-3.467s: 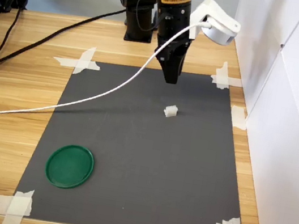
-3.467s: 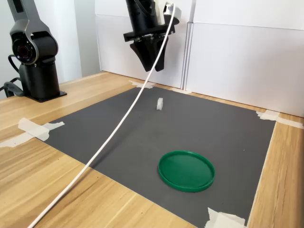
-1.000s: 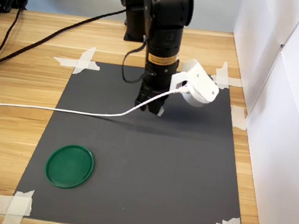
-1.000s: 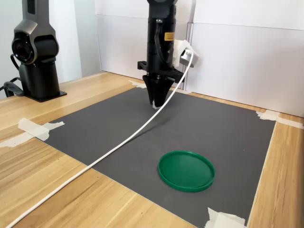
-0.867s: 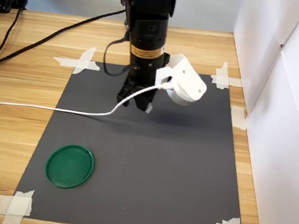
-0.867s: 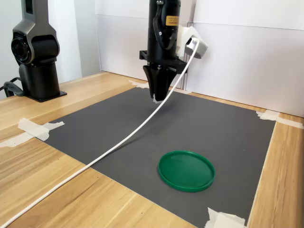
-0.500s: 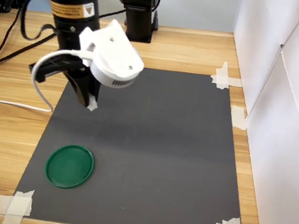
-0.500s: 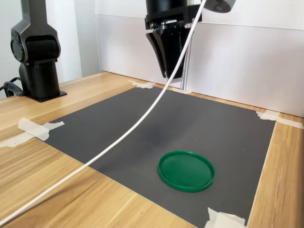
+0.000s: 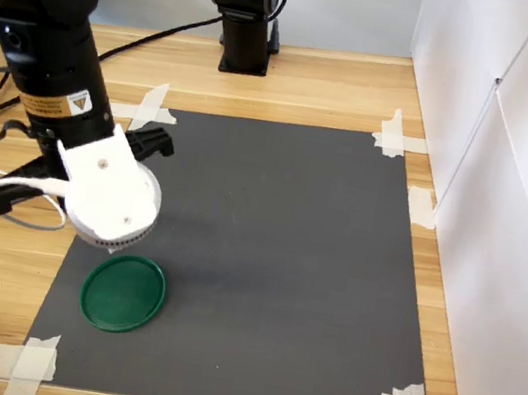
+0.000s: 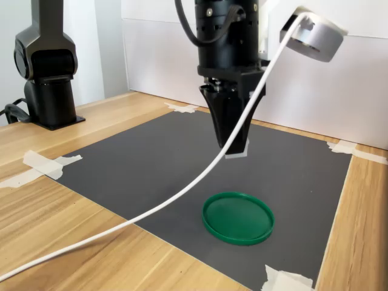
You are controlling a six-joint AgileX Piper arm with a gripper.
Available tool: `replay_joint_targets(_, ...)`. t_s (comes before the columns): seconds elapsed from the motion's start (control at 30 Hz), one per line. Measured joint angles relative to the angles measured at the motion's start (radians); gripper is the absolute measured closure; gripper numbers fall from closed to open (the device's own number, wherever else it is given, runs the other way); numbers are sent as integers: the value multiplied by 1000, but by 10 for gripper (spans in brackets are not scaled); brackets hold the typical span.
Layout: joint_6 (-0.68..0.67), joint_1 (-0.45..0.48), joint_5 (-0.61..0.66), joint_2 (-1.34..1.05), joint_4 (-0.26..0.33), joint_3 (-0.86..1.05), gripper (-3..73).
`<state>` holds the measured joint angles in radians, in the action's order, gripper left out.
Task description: Grasp a white terminal and put it in the green lid.
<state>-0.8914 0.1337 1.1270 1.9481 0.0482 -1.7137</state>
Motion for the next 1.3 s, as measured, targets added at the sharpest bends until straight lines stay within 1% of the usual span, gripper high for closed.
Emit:
replay_joint_targets(0.13,1,0,-71,33,2,0,612)
replay_joint_targets(0.23,1,0,-89,52,0,-3,612)
replay_joint_targets(0.47,1,0,-90,132,-6,-3,612)
replay_joint_targets(0.8,1,0,-90,170,-9,-3,612)
replay_joint_targets(0.87,1,0,-90,170,-9,-3,598)
replay_joint_targets(0.97,1,0,-89,169,2,-3,528)
replay_joint_targets(1.07,2,0,-90,166,20,-3,403)
replay_joint_targets(1.1,7,0,-93,162,31,-3,338)
replay_joint_targets(1.23,11,0,-99,140,42,-3,196)
replay_joint_targets(1.27,13,1,-104,123,46,-3,175)
replay_joint_targets(1.3,14,2,-106,114,49,-3,170)
